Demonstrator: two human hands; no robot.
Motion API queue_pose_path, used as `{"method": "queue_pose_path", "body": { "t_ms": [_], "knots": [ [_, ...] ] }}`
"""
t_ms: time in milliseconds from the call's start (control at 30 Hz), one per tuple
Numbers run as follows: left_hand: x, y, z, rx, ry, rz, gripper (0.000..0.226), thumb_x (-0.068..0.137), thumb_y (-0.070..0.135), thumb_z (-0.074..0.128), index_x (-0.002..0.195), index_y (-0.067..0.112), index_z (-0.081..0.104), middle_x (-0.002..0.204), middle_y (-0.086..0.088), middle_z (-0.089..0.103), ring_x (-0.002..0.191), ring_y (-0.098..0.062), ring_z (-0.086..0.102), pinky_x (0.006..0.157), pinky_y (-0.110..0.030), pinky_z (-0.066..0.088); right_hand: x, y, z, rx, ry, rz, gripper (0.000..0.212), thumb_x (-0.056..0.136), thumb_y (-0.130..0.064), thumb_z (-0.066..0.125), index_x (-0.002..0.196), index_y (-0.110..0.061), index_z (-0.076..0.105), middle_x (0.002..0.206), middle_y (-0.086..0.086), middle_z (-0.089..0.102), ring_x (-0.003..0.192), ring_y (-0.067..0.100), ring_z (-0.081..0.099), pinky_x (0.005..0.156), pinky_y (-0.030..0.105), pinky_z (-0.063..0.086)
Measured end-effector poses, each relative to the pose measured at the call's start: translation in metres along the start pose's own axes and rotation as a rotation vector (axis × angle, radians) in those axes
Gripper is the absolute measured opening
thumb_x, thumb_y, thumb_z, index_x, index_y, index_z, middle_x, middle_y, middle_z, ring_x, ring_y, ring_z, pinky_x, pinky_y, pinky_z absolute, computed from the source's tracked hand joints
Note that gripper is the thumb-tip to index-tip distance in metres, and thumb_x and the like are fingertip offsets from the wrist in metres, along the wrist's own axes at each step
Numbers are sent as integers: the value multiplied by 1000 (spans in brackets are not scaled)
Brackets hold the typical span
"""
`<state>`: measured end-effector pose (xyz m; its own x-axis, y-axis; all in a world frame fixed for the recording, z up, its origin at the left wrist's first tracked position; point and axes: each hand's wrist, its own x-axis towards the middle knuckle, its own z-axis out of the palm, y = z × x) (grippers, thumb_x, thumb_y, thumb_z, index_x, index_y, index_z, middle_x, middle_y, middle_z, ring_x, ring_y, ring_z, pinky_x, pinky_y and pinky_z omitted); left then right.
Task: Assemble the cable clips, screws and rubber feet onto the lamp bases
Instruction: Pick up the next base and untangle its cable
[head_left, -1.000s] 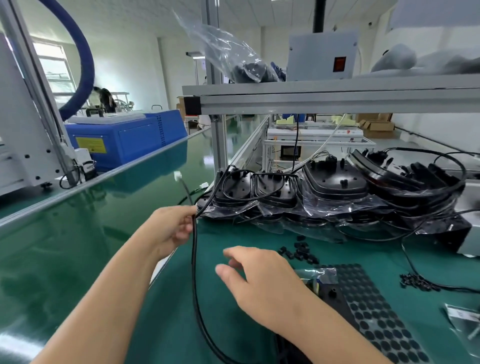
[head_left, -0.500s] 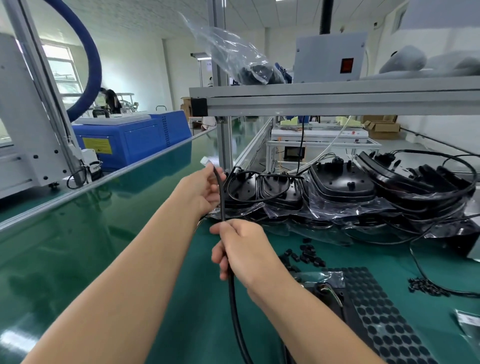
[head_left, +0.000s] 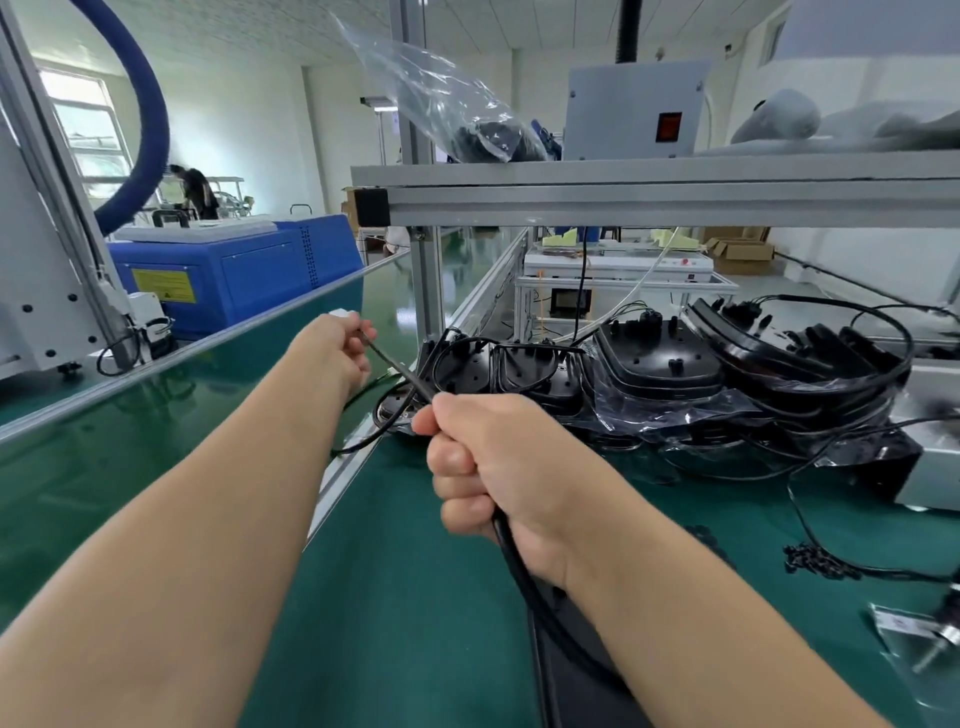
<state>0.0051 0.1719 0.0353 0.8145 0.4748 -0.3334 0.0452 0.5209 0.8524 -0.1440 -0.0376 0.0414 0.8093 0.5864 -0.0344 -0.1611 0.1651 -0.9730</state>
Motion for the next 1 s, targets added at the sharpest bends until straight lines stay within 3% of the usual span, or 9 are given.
{"method": "queue_pose_path", "body": {
  "t_ms": [133, 267, 500, 567, 633, 733, 800, 900, 1000],
  "knots": [
    [18, -2, -15, -48, 85, 0, 29, 100, 12, 45, 72, 13, 51, 63, 0, 58, 19, -2, 32, 27, -11, 20, -16, -13, -5, -314, -68, -37, 27, 105, -18, 35, 84, -11, 50, 50, -6, 38, 41, 5, 25, 39, 16, 23],
    [32, -39, -36, 222, 179, -22, 31, 98, 5, 45, 67, 11, 45, 30, 3, 45, 17, -3, 24, 27, -8, 15, -32, -34, -31, -1007, -32, -191, 31, 103, -30, 41, 84, -17, 62, 51, -7, 49, 38, 2, 36, 38, 12, 30],
    [4, -106, -29, 629, -308, -137, 26, 98, 30, 54, 82, 10, 58, 45, 4, 55, 28, -4, 33, 33, -12, 19, -15, -43, -66, -1052, 123, -348, 33, 101, -33, 45, 80, -24, 67, 51, -6, 48, 42, 6, 37, 44, 14, 35],
    [-5, -105, -27, 904, -257, 47, 31, 97, 32, 53, 75, 11, 54, 56, -6, 59, 39, -16, 45, 44, -20, 29, -11, -37, -70, -1062, 132, -323, 33, 101, -33, 46, 77, -24, 68, 53, 1, 49, 39, 7, 34, 42, 13, 32],
    [-16, -100, -26, 1086, -149, 414, 36, 96, 31, 54, 67, 9, 55, 62, -7, 57, 56, -22, 49, 57, -26, 37, -10, -34, -74, -1079, 160, -292, 34, 100, -33, 48, 75, -23, 69, 51, -1, 49, 37, 7, 34, 40, 11, 31],
    [-58, -95, -25, 558, -372, 589, 59, 98, 53, 38, 78, 11, 74, 69, -4, 73, 68, -20, 68, 68, -19, 52, -3, -38, -78, -1115, 257, -289, 37, 100, -34, 48, 73, -20, 70, 43, -9, 52, 34, 2, 40, 44, 10, 33],
    [-84, -104, -22, 382, -450, 678, 72, 94, 63, 29, 82, 9, 75, 60, -4, 68, 56, -14, 62, 57, -18, 50, 2, -41, -77, -1100, 336, -347, 38, 100, -35, 48, 73, -19, 69, 41, -10, 51, 34, 1, 41, 48, 13, 34],
    [-95, -114, -18, 336, -355, 831, 62, 93, 55, 45, 66, 3, 63, 45, 7, 41, 46, -9, 37, 50, -22, 34, 3, -49, -75, -1039, 364, -426, 38, 99, -34, 52, 73, -15, 71, 48, -7, 55, 31, 2, 36, 40, 7, 31],
    [-85, -102, -16, 216, -239, 762, 45, 95, 44, 54, 60, 16, 47, 45, 11, 29, 46, -12, 23, 49, -28, 21, -1, -50, -83, -958, 278, -351, 40, 99, -30, 53, 85, 3, 71, 46, -17, 57, 34, 1, 38, 39, 9, 32]
  ]
}}
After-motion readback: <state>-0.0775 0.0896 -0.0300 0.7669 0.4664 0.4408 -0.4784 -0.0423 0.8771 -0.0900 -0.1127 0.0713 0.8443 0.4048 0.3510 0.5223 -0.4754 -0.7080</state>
